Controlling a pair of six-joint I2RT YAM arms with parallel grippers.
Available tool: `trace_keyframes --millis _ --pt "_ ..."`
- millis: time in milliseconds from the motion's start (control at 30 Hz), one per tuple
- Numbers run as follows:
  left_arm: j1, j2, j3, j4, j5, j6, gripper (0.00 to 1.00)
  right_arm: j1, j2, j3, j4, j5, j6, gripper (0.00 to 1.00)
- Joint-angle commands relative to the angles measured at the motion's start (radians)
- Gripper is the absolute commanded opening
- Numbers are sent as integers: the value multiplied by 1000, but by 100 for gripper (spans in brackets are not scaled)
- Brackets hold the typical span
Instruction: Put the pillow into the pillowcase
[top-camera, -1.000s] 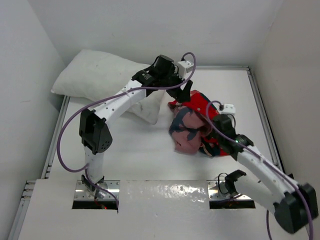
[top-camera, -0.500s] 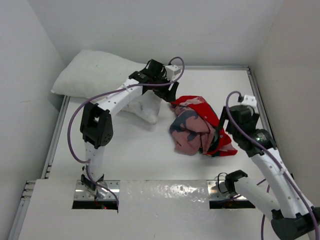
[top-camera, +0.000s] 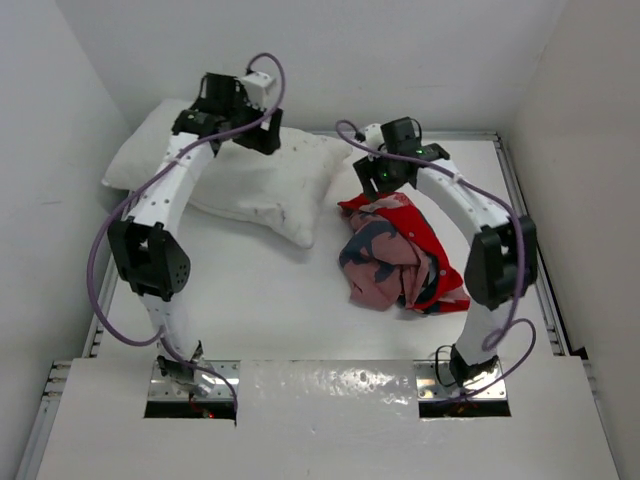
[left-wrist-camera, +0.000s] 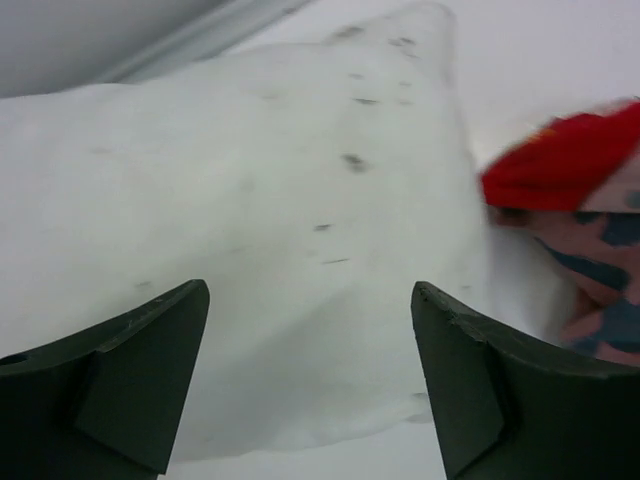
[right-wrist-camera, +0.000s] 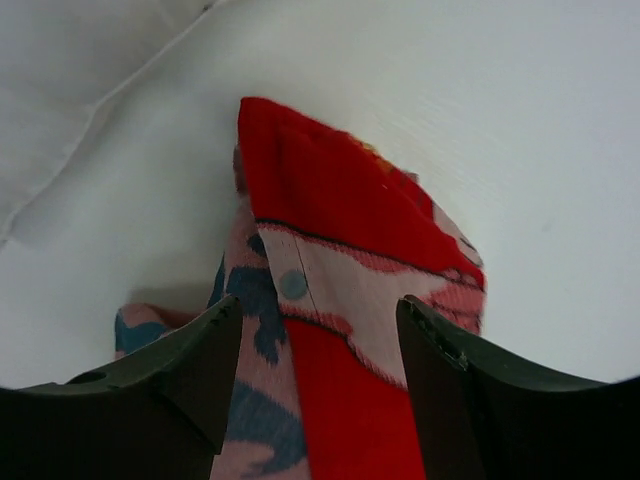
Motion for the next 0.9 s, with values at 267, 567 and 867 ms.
trace_keyframes --millis 267,567,867 --pt "233 29 52 -95 -150 60 82 93 342 283 52 -78 -209 67" --pt "290 21 20 -79 -135 100 82 165 411 254 31 175 -353 66" --pt "302 58 -9 -117 -198 248 82 163 477 266 138 391 -307 39"
